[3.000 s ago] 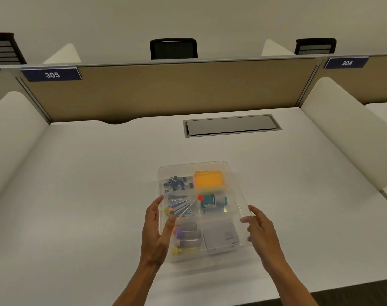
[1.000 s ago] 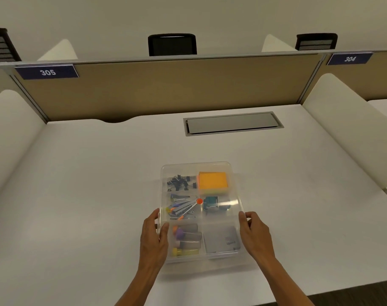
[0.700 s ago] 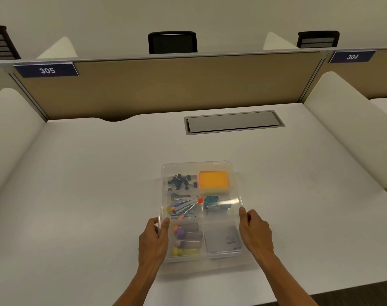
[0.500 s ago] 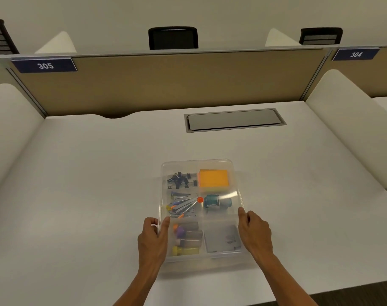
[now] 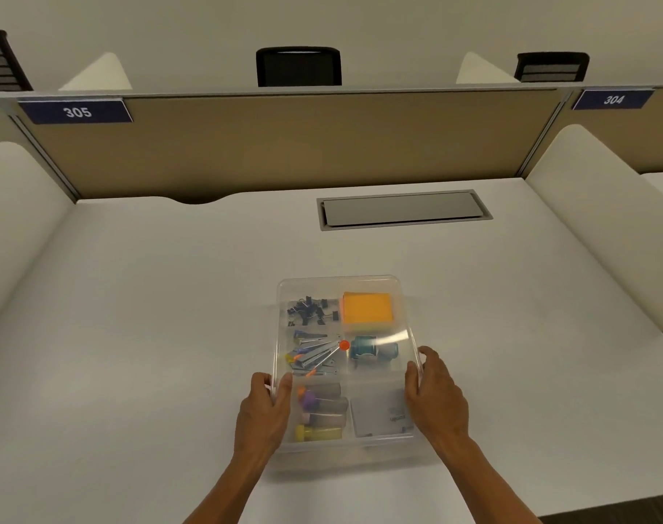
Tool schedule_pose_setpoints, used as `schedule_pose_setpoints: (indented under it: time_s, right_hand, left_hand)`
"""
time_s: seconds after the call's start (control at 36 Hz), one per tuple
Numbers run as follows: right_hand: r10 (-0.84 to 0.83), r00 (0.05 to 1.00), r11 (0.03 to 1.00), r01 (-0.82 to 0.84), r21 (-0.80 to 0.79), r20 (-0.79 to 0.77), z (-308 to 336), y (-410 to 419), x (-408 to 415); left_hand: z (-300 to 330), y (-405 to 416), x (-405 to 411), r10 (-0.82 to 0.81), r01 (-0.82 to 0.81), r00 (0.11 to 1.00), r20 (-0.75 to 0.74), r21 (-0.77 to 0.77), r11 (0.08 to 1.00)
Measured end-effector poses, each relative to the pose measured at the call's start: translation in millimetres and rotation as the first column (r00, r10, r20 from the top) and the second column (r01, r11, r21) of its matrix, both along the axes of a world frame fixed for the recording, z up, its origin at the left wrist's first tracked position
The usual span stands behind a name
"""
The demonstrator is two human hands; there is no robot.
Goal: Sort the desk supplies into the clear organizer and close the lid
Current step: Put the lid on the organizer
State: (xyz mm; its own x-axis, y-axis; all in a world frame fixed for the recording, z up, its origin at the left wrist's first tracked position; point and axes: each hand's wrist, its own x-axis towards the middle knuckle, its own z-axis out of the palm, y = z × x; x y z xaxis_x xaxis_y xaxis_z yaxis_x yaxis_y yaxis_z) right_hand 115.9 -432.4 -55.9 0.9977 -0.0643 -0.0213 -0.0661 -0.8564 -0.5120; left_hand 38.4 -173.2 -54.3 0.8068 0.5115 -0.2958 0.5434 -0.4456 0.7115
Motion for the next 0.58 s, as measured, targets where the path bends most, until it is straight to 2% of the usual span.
schedule_pose_setpoints:
  time_s: [0.14, 0.19, 0.28, 0.42, 0.53, 0.58]
  right_hand:
    - [0.08, 0.993, 0.996, -0.083, 0.031, 0.09, 3, 6, 15]
    - [0.143, 0.987, 0.99, -0.142, -0.009, 0.079, 6, 10, 25]
    - [0.241, 0.97, 0.968, -0.24, -0.07, 0.014, 9, 21, 41]
    - [0.355, 0.932, 0.903, -0.362, -0.231, -0.073, 6, 38, 63]
    - [0.376, 0.921, 0.881, -0.389, -0.27, -0.103, 11, 45, 72]
    - [0.366, 0.924, 0.885, -0.383, -0.265, -0.111, 13, 47, 74]
  left_hand:
    - [5, 10, 17, -0.012, 0.011, 0.997, 0.081, 0.013, 1.0]
    - [7, 12, 30, -0.055, 0.044, 0.989, 0.139, 0.079, 0.996]
    - [11, 12, 52, -0.207, 0.159, 0.96, 0.186, 0.243, 0.957]
    - [7, 9, 82, -0.404, 0.347, 0.913, 0.057, 0.41, 0.843]
    - [6, 5, 94, -0.438, 0.41, 0.897, -0.059, 0.482, 0.774]
    - [3, 6, 96, -0.439, 0.413, 0.896, -0.069, 0.491, 0.767]
